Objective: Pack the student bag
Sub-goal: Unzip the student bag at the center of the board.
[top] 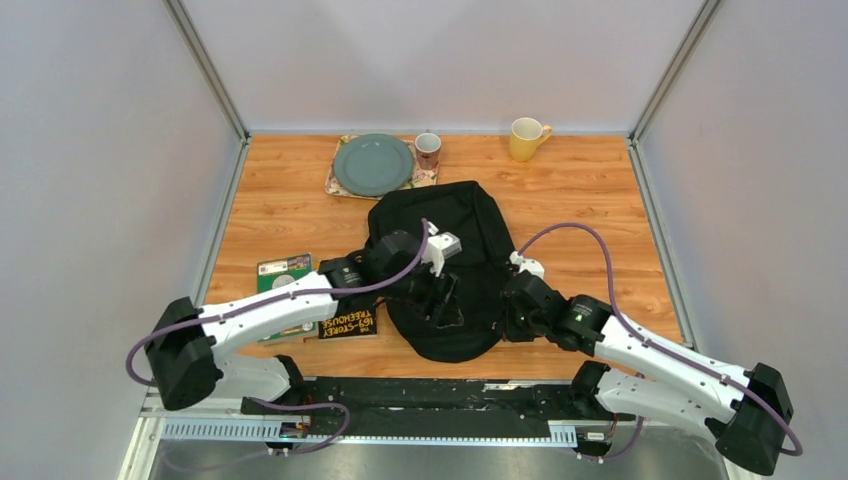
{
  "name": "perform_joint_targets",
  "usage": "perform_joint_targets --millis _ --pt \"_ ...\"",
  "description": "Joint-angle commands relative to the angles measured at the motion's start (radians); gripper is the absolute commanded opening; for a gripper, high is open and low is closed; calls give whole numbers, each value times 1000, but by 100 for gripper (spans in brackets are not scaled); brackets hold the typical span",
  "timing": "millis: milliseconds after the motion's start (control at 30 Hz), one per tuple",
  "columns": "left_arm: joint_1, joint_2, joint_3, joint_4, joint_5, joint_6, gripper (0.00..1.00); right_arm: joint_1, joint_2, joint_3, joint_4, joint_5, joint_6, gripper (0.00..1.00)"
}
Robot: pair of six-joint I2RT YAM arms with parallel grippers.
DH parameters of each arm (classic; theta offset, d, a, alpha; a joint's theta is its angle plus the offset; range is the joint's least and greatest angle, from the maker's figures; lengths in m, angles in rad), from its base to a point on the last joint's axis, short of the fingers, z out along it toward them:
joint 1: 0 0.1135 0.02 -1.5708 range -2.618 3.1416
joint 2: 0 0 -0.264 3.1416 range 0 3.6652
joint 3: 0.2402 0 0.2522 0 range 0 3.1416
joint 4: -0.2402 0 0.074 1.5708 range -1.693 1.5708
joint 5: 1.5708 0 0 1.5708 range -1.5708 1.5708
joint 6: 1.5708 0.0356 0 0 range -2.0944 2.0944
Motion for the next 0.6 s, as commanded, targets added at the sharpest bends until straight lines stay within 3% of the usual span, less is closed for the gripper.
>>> perform_joint_targets --millis 0,200,400,567 --pt "-49 86 69 -27 -85 112 77 -5 -42 9 28 30 32 0" --pt "-67 190 80 72 26 61 78 -4 -117 -19 11 84 76 0" --pt "-187 259 110 74 -79 337 79 -4 -131 -49 45 63 102 0" --pt "-236 311 136 106 -64 436 79 -4 -131 -54 74 52 110 0"
